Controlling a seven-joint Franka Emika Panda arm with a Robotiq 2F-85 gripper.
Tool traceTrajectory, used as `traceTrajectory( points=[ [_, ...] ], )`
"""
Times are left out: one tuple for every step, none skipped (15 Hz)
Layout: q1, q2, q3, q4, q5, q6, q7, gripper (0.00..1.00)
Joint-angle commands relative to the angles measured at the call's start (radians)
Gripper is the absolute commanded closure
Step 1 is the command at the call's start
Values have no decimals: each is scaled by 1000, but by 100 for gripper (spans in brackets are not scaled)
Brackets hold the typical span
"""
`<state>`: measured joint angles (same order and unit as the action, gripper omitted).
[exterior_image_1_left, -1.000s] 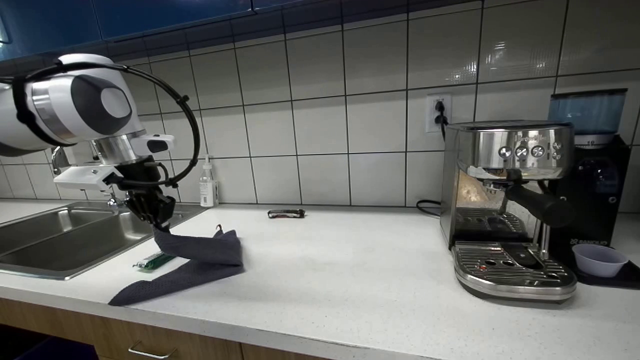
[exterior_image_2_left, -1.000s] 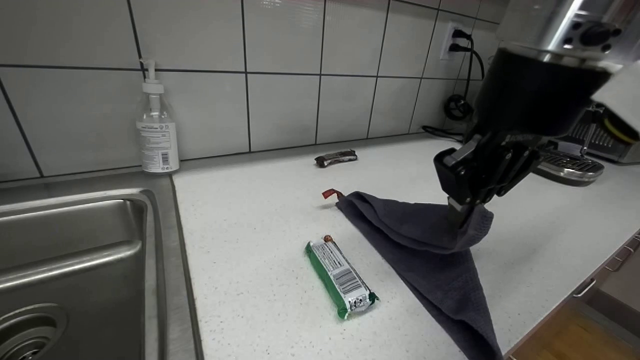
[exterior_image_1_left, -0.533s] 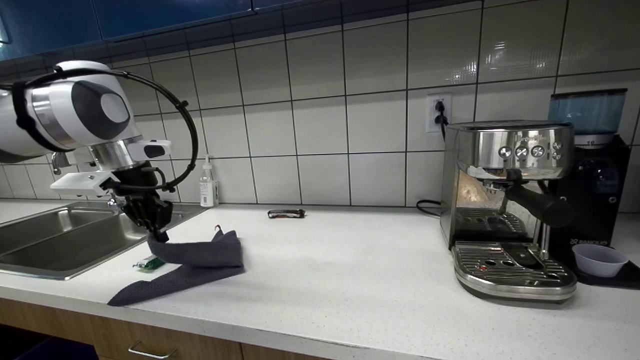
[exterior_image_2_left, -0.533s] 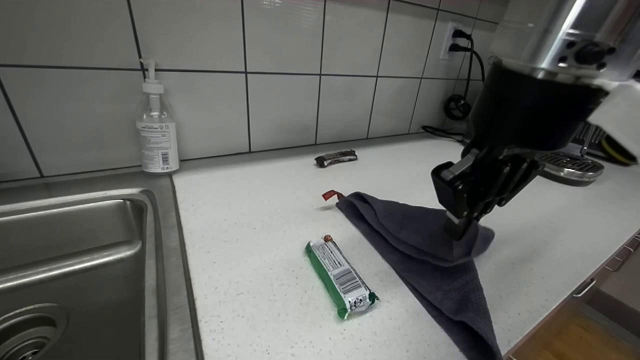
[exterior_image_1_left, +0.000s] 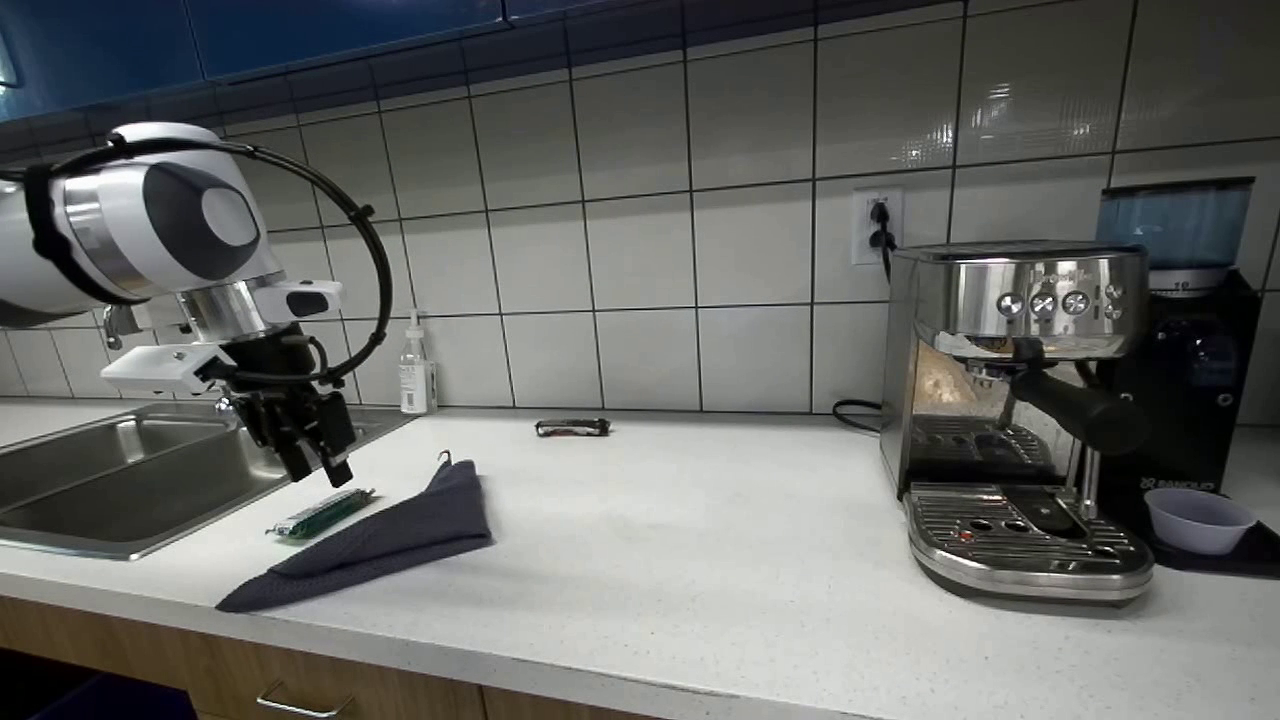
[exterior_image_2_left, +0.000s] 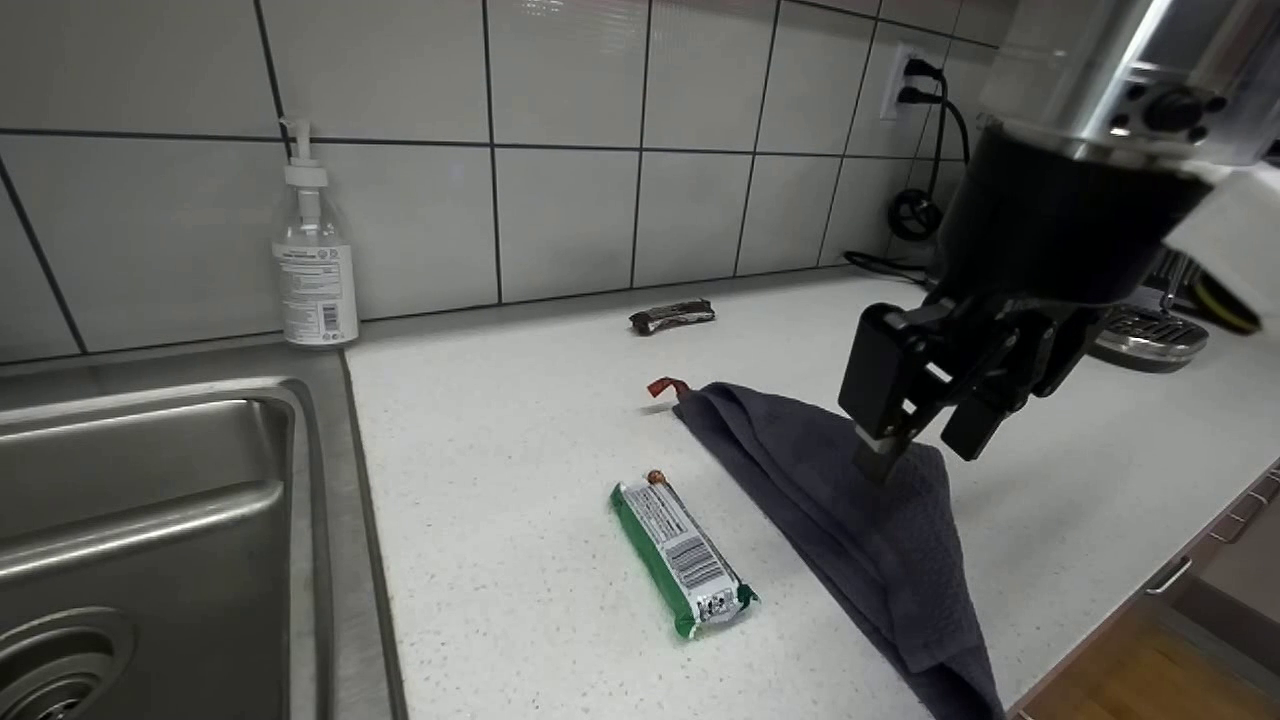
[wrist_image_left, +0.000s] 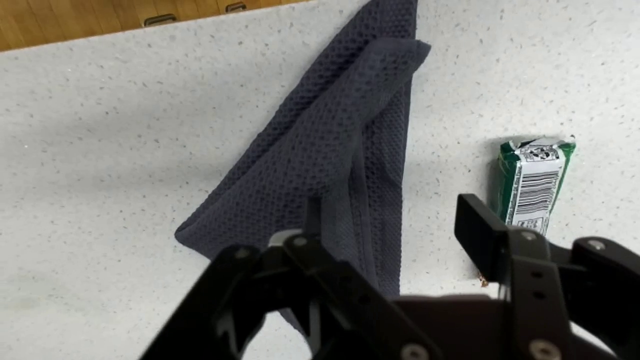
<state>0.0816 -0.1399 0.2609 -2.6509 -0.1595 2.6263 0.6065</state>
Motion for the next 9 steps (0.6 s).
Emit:
traceTrajectory(
  points=[
    [1,-7,-4,6,-22,-10,42,1],
    [0,-8,-6,6,-21,-10,43,0],
    [0,-11,-9,4,-18,-9,42,0],
    [0,-13,-12,3,-16,-8,41,0],
    [-1,-16,-16,1,-14,-7,36,0],
    [-2,-19,-21,0,-11,-8,31,0],
    [-2,-22,-27,-2,-8,-7,20,0],
    [-4,-25,-33,-4,-6,-4,16,0],
    [-6,-29,-39,-6,-5,-1,10,0]
  ],
)
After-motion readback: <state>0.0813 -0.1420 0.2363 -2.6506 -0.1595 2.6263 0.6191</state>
